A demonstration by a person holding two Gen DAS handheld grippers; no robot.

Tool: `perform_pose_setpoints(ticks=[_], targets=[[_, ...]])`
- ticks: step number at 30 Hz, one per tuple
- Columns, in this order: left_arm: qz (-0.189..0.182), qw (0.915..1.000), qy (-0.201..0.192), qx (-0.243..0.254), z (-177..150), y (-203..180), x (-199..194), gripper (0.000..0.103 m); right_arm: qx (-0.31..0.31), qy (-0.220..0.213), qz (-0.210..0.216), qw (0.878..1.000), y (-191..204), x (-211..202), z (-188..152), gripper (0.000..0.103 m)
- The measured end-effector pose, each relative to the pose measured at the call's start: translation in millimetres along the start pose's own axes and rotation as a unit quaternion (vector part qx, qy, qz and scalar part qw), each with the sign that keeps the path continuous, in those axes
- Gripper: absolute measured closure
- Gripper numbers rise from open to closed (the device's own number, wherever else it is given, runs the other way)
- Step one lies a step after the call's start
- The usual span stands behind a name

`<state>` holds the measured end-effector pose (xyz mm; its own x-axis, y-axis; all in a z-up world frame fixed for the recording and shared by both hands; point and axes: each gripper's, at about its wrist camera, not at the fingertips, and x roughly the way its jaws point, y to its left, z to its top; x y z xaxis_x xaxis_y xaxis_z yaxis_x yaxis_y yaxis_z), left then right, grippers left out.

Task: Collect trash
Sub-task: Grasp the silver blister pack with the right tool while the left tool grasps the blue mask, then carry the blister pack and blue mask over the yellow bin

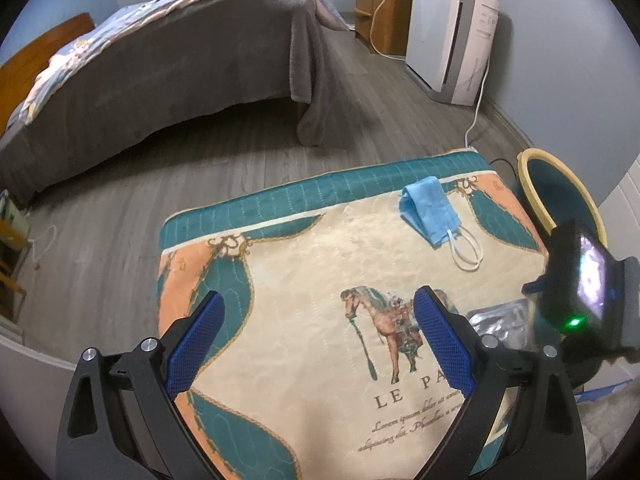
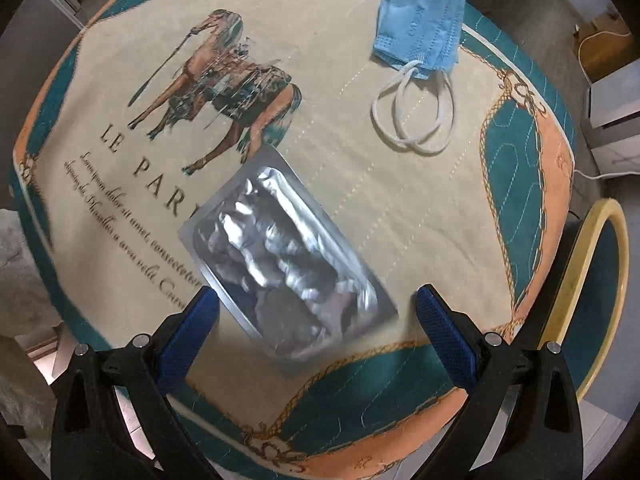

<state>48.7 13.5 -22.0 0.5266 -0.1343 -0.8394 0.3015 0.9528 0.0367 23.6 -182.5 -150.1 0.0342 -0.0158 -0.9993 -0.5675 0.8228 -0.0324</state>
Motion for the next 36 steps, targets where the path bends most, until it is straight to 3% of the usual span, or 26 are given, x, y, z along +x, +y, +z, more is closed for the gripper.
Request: perform_pose_setpoints(ticks=[7, 10, 12, 18, 28, 36], targets=[[-0.001, 0.9999, 0.008, -0.014, -2, 10, 3, 0.009, 0.028, -0.019, -0.011, 0.999, 1, 1, 18, 0.006], [0.000, 0.9998, 0.011, -0.018, -3, 12, 5, 0.009, 0.042, -0.016, 0.011, 0.999, -1, 2, 21, 0.016], [0.000, 0.9997, 0.012, -0.019, -3, 12, 6, 0.009, 0.052, -0.022, 0.013, 0.998, -4, -1, 29, 0.032], [0.001, 0.9998, 0.013, -0.013, -3, 11, 7, 0.009, 0.111, -0.045, 0.036, 0.992, -23, -24, 28, 0.034], [0.026, 0.9996, 0.010, -0.007, 12, -17, 28, 0.009, 0.224, -0.143, 0.031, 0.964, -85, -93, 17, 0.034], [-0.011, 0.9995, 0.024, -0.016, 41, -69, 91, 0.009, 0.304, -0.167, 0.018, 0.938, -145, -101, -11, 0.034]])
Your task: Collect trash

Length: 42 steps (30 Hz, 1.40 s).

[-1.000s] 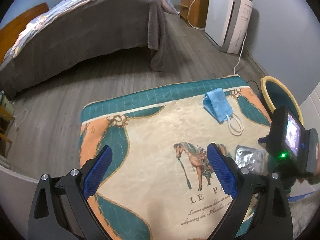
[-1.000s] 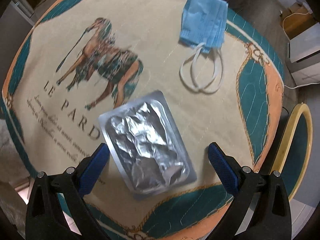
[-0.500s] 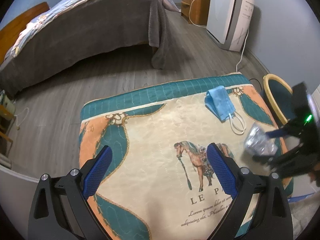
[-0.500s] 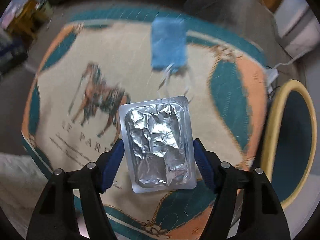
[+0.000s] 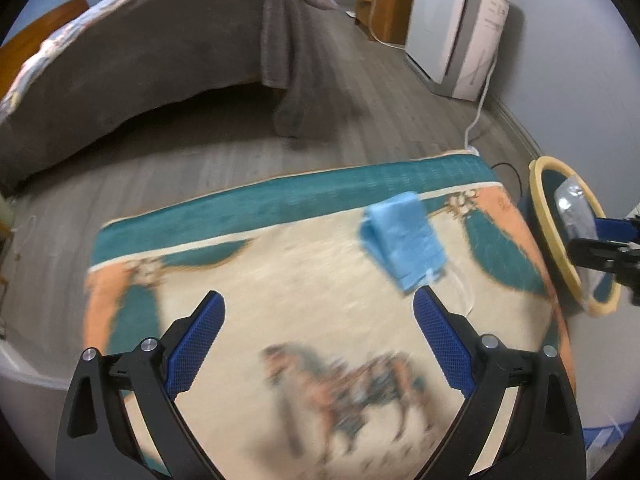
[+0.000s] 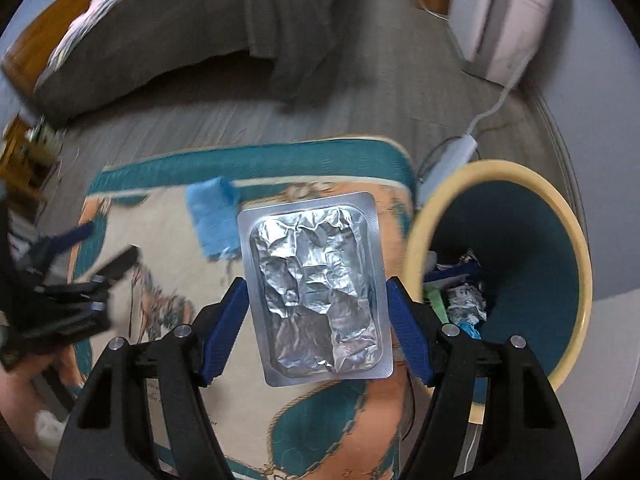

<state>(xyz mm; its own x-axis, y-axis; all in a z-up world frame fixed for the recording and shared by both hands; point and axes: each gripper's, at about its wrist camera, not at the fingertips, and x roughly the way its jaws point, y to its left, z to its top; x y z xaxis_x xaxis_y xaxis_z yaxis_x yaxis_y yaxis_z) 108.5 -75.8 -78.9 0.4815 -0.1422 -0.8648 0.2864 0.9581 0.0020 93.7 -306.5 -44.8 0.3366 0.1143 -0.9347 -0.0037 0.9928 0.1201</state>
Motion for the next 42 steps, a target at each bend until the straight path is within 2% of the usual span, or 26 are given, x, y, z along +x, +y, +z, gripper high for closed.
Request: perform_pose_setpoints(ticks=[4, 7, 9, 11, 13, 15, 20, 22, 25, 29, 30, 32, 34, 39, 41, 42], targets=[[-0.009, 0.9995, 0.012, 0.026, 18, -35, 37, 0.012, 0.014, -0.007, -0.012, 1.000, -25, -1, 0, 0.034], [-0.017, 0.9994, 0.017, 0.026, 30, -49, 56, 0.024, 0.028, -0.006, -0.012, 1.000, -43, -2, -5, 0.034], [-0.018, 0.9990, 0.031, 0.027, 35, -54, 67, 0.036, 0.037, -0.008, -0.014, 0.999, -54, -3, -7, 0.034], [-0.021, 0.9983, 0.044, 0.032, 37, -58, 76, 0.074, 0.047, -0.010, -0.019, 0.999, -67, -6, -9, 0.034], [-0.039, 0.9979, 0.039, 0.034, 37, -61, 74, 0.086, 0.061, -0.013, -0.022, 0.998, -83, -10, -11, 0.034], [-0.046, 0.9975, 0.021, 0.050, 38, -71, 66, 0.089, 0.075, -0.018, -0.030, 0.997, -97, -14, -12, 0.034], [-0.068, 0.9886, -0.025, 0.132, 43, -130, 38, 0.089, 0.131, -0.037, -0.046, 0.990, -141, -29, -17, 0.034], [-0.093, 0.9826, -0.040, 0.155, 46, -157, 24, 0.089, 0.145, -0.040, -0.056, 0.987, -155, -31, -19, 0.034], [-0.135, 0.9736, -0.051, 0.177, 50, -194, 10, 0.089, 0.166, -0.043, -0.067, 0.983, -173, -34, -25, 0.034], [-0.184, 0.9628, -0.044, 0.194, 56, -232, 2, 0.087, 0.202, -0.055, -0.057, 0.976, -192, -39, -32, 0.033], [-0.183, 0.9619, -0.049, 0.197, 58, -242, -1, 0.084, 0.211, -0.060, -0.053, 0.974, -196, -41, -33, 0.032], [-0.185, 0.9603, -0.054, 0.201, 58, -251, -3, 0.055, 0.226, -0.065, -0.047, 0.971, -201, -44, -35, 0.023], [-0.188, 0.9586, -0.061, 0.205, 57, -254, -6, 0.046, 0.229, -0.071, -0.049, 0.970, -205, -49, -37, 0.020], [-0.172, 0.9613, -0.062, 0.206, 52, -249, -22, 0.032, 0.220, -0.079, -0.060, 0.970, -207, -65, -44, 0.017], [-0.158, 0.9627, -0.068, 0.209, 49, -244, -33, 0.019, 0.225, -0.082, -0.058, 0.969, -205, -74, -48, 0.013], [-0.153, 0.9628, -0.073, 0.211, 48, -242, -40, 0.016, 0.230, -0.084, -0.055, 0.968, -204, -81, -52, 0.010]])
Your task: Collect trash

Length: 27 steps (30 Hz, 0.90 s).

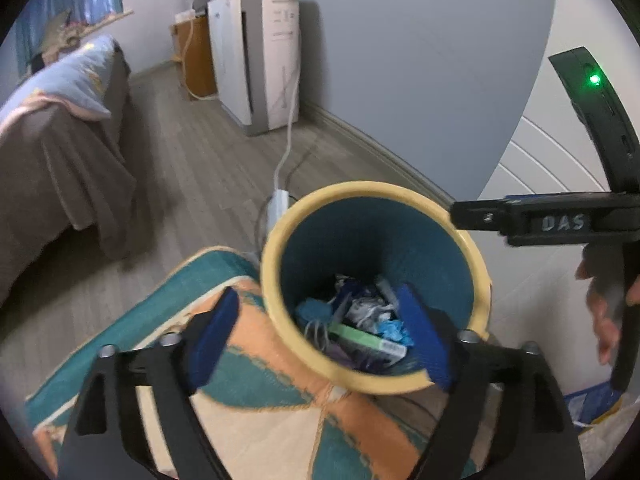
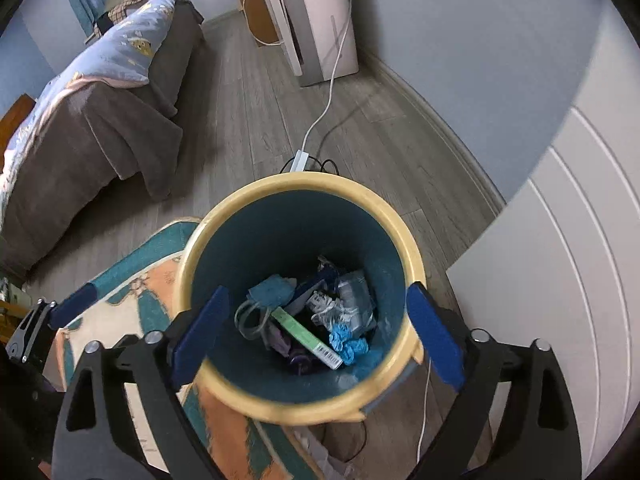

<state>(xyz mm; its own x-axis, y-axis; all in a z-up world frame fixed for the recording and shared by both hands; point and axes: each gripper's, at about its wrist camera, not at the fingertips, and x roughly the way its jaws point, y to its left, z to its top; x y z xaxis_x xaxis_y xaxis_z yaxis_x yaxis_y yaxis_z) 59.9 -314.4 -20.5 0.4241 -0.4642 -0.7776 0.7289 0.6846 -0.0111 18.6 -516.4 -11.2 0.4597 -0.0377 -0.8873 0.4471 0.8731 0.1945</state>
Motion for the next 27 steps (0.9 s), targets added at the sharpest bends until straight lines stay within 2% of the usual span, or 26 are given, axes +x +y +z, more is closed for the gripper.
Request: perform_pose_setpoints(ticks=[2, 8, 14, 16, 20, 23, 27], targets=[[0.008, 0.9999, -0.008, 0.001, -2, -1, -16, 0.007, 0.007, -0.007, 0.001, 1.000, -2, -17, -6, 0.006], [0.038, 0.9989, -0.001, 0.025, -11, -15, -52, 0.005, -0.020, -0.016, -0.015, 1.000, 3, -50, -35, 0.006], [0.036, 0.9990, 0.013, -0.025, -41, -18, -85, 0.005, -0.048, -0.025, -0.041, 0.998, 0, -67, -69, 0.006], [0.044, 0.9981, 0.009, -0.043, -49, -15, -85, 0.005, -0.054, -0.019, -0.042, 0.998, 2, -64, -75, 0.006], [0.082, 0.9957, 0.009, -0.042, -49, -13, -71, 0.005, -0.075, -0.026, -0.053, 0.995, 10, -57, -73, 0.006], [0.083, 0.9958, 0.015, -0.036, -48, -10, -62, 0.005, -0.087, -0.043, -0.063, 0.993, 12, -57, -70, 0.006], [0.073, 0.9961, 0.014, -0.047, -50, -4, -62, 0.005, -0.078, -0.045, -0.062, 0.994, 8, -56, -69, 0.006]])
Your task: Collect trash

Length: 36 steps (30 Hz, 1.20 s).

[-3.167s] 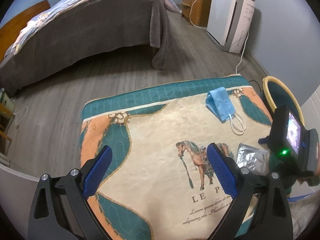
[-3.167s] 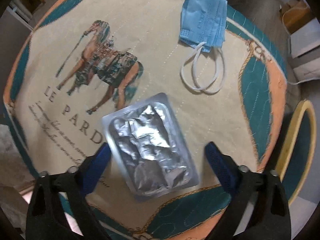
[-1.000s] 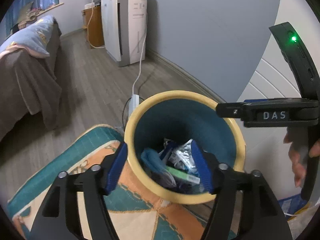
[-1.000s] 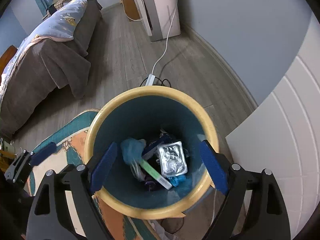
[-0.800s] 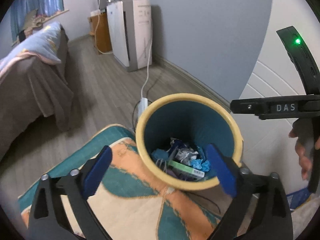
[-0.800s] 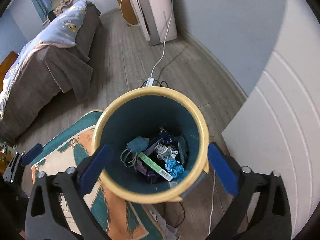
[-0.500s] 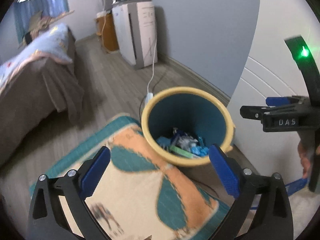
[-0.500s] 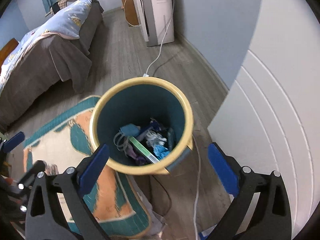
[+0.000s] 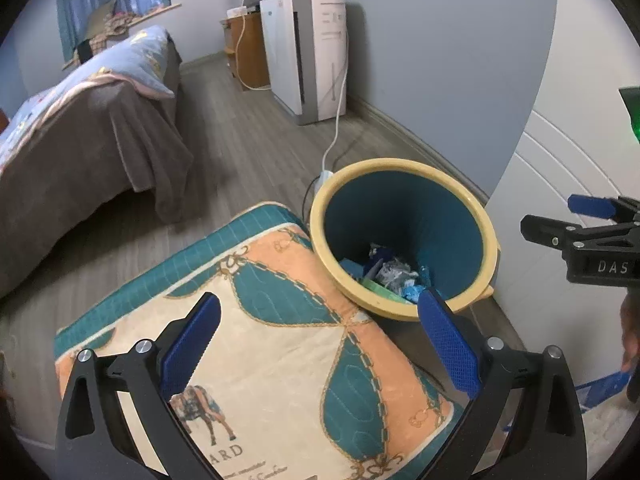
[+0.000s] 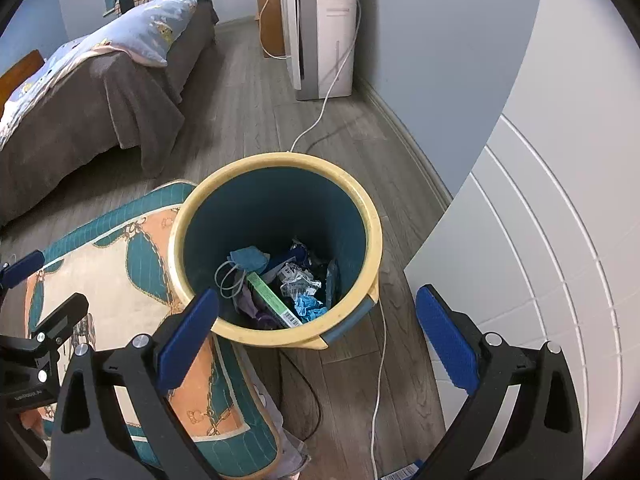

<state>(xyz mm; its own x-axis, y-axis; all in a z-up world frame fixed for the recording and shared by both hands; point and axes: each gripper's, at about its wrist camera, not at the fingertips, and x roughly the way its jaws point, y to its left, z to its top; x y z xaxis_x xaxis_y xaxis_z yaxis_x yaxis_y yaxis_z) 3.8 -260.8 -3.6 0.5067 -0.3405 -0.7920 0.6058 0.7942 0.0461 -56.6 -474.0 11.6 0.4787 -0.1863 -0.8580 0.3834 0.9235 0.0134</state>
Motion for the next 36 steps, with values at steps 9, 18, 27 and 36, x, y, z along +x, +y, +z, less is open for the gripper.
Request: perform_pose_setpoints(ticks=[9, 18, 27, 36], targets=[[-0.003, 1.0000, 0.000, 0.002, -0.6, -1.3, -2.2, 0.005, -0.015, 0.001, -0.011, 1.000, 4.0, 0.4, -1.2, 0.006], [-0.004, 1.0000, 0.001, -0.002, -0.9, 0.6, -4.3, 0.005, -0.017, 0.003, -0.016, 1.000, 4.0, -0.4, -0.8, 0.006], [-0.003, 1.0000, 0.000, 0.002, -0.2, 0.2, -5.9, 0.005, -0.019, 0.006, -0.019, 1.000, 4.5, 0.4, -1.1, 0.006], [-0.004, 1.0000, 0.000, 0.004, 0.0, 0.9, -6.4, 0.005, -0.021, 0.007, -0.022, 1.000, 3.6, 0.0, -0.7, 0.006]])
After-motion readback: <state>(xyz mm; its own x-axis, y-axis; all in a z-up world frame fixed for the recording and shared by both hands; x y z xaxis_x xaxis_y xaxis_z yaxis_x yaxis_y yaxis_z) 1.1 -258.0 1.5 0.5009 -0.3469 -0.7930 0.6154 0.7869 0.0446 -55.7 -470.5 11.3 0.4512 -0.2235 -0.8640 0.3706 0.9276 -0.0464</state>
